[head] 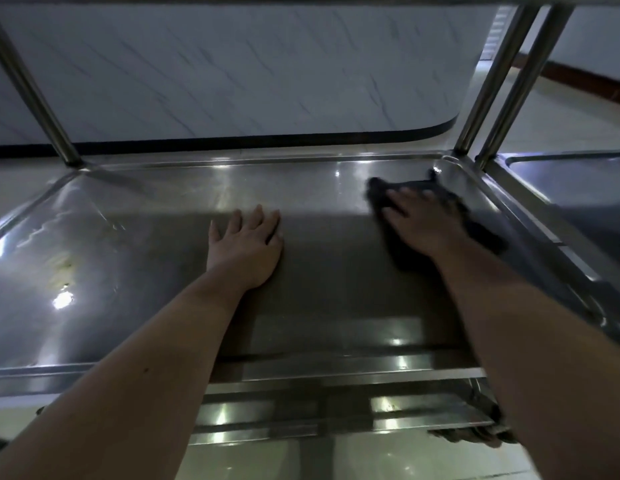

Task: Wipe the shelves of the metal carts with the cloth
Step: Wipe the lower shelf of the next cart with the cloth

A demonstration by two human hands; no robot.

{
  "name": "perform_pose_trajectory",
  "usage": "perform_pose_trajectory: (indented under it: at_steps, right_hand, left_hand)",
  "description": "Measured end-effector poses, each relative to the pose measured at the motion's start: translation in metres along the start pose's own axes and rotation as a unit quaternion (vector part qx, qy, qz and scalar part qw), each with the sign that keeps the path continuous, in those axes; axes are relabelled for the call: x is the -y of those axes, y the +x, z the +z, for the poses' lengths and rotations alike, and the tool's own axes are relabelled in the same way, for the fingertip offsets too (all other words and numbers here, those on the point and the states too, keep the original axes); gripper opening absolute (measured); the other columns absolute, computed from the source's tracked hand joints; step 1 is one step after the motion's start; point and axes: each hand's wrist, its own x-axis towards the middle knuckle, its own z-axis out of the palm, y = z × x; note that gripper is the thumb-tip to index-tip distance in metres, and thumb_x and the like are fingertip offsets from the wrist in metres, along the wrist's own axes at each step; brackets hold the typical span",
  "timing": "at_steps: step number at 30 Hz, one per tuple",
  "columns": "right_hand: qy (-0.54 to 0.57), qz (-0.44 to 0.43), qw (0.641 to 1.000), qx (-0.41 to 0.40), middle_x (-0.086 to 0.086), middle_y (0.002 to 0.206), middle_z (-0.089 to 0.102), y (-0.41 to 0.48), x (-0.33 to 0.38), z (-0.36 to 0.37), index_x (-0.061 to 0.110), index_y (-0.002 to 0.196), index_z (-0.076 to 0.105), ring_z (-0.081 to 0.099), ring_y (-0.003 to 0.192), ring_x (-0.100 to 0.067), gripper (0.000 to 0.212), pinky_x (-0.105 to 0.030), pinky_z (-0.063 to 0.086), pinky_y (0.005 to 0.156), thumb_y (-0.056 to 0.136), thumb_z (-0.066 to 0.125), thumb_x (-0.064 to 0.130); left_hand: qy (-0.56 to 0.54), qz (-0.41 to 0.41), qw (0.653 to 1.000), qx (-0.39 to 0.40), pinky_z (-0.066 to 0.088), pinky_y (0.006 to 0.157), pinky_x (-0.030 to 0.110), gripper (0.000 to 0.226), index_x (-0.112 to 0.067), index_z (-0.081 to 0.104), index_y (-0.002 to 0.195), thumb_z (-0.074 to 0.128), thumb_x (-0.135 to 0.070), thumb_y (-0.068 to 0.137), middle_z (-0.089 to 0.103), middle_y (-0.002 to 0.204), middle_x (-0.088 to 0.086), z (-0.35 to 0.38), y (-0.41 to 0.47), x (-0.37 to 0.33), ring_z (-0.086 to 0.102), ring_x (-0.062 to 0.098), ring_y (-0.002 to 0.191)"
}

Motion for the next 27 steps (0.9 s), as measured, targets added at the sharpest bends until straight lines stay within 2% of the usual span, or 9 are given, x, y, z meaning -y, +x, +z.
perform_pose_trajectory:
  at_steps: [4, 6, 7, 10, 13, 17, 19, 22, 27]
  right_hand:
    - [-0.001, 0.155, 0.988, 0.021, 0.01, 0.164, 0.006, -0.006, -0.099, -0.016, 0.039, 0.154, 0.015, 0.003, 0.15, -0.025, 0.059, -0.056, -0.001, 0.117, 0.099, 0.01, 0.06]
    - [-0.008, 0.173, 0.985, 0.022, 0.009, 0.164, 0.004, 0.002, -0.094, -0.011, 0.038, 0.153, 0.014, 0.0, 0.15, -0.026, 0.073, -0.062, -0.003, 0.116, 0.09, -0.004, 0.071]
    - [-0.004, 0.175, 0.984, 0.018, 0.009, 0.164, 0.005, 0.006, -0.074, -0.008, 0.038, 0.153, 0.015, 0.001, 0.15, -0.028, 0.069, -0.064, -0.002, 0.115, 0.093, 0.0, 0.068]
    - [0.003, 0.062, 0.998, -0.006, 0.008, 0.162, 0.012, 0.013, 0.023, 0.005, 0.036, 0.151, 0.02, 0.006, 0.148, -0.031, 0.054, -0.065, 0.003, 0.113, 0.1, 0.02, 0.053]
    - [-0.001, -0.114, 0.994, 0.007, 0.011, 0.163, 0.007, -0.005, 0.131, 0.019, 0.036, 0.154, 0.016, 0.002, 0.15, -0.027, 0.055, -0.06, -0.001, 0.116, 0.101, 0.019, 0.052]
    - [0.031, -0.175, 0.983, 0.039, 0.013, 0.163, 0.006, -0.009, 0.14, 0.017, 0.04, 0.154, 0.015, 0.0, 0.15, -0.021, 0.054, -0.052, -0.005, 0.118, 0.102, 0.019, 0.053]
    - [0.036, -0.147, 0.988, 0.023, 0.013, 0.163, 0.01, 0.001, 0.102, 0.01, 0.04, 0.153, 0.019, 0.004, 0.15, -0.02, 0.053, -0.05, -0.001, 0.118, 0.102, 0.023, 0.054]
    - [0.028, -0.025, 0.999, 0.003, 0.012, 0.162, 0.013, 0.011, 0.023, -0.002, 0.039, 0.152, 0.021, 0.009, 0.149, -0.021, 0.053, -0.052, 0.003, 0.118, 0.101, 0.024, 0.054]
    - [0.011, 0.111, 0.994, -0.001, 0.011, 0.164, 0.006, 0.007, -0.052, -0.009, 0.038, 0.154, 0.014, 0.001, 0.15, -0.023, 0.056, -0.054, 0.0, 0.119, 0.101, 0.018, 0.055]
  left_hand:
    - [0.012, 0.001, 1.0, -0.001, -0.005, 0.118, 0.054, 0.053, -0.044, 0.003, 0.153, 0.016, -0.049, 0.101, -0.004, 0.163, -0.012, 0.001, 0.003, -0.003, -0.003, 0.02, 0.15]
    - [0.016, 0.0, 1.0, 0.0, -0.005, 0.117, 0.055, 0.053, -0.044, 0.002, 0.153, 0.015, -0.049, 0.102, -0.005, 0.163, -0.012, 0.002, 0.004, -0.004, -0.003, 0.021, 0.15]
    - [0.018, -0.001, 1.0, 0.002, -0.005, 0.117, 0.055, 0.053, -0.043, 0.002, 0.153, 0.015, -0.049, 0.102, -0.005, 0.163, -0.012, 0.002, 0.004, -0.004, -0.003, 0.022, 0.15]
    - [0.022, -0.002, 1.0, 0.004, -0.005, 0.117, 0.056, 0.053, -0.042, 0.001, 0.154, 0.014, -0.048, 0.102, -0.006, 0.163, -0.011, 0.002, 0.003, -0.005, -0.004, 0.022, 0.15]
    - [0.022, -0.007, 1.0, -0.001, -0.004, 0.117, 0.055, 0.056, -0.037, 0.0, 0.155, 0.016, -0.045, 0.102, -0.005, 0.163, -0.011, 0.002, 0.002, -0.004, -0.004, 0.02, 0.15]
    - [0.01, -0.011, 1.0, 0.003, -0.004, 0.118, 0.053, 0.058, -0.033, -0.003, 0.155, 0.018, -0.043, 0.102, -0.006, 0.163, -0.011, 0.001, 0.001, -0.003, -0.005, 0.018, 0.15]
    - [0.01, -0.008, 1.0, 0.006, -0.005, 0.118, 0.053, 0.057, -0.036, 0.0, 0.155, 0.018, -0.044, 0.102, -0.006, 0.163, -0.011, 0.0, 0.001, -0.003, -0.005, 0.018, 0.15]
    - [0.01, -0.009, 1.0, 0.007, -0.005, 0.118, 0.052, 0.056, -0.038, 0.002, 0.154, 0.018, -0.045, 0.101, -0.005, 0.163, -0.013, 0.001, 0.003, -0.004, -0.005, 0.018, 0.15]
    - [0.058, -0.005, 0.998, 0.033, 0.002, 0.119, 0.05, 0.057, -0.034, -0.004, 0.155, 0.013, -0.046, 0.102, -0.007, 0.163, -0.007, -0.003, 0.009, -0.007, -0.002, 0.023, 0.15]
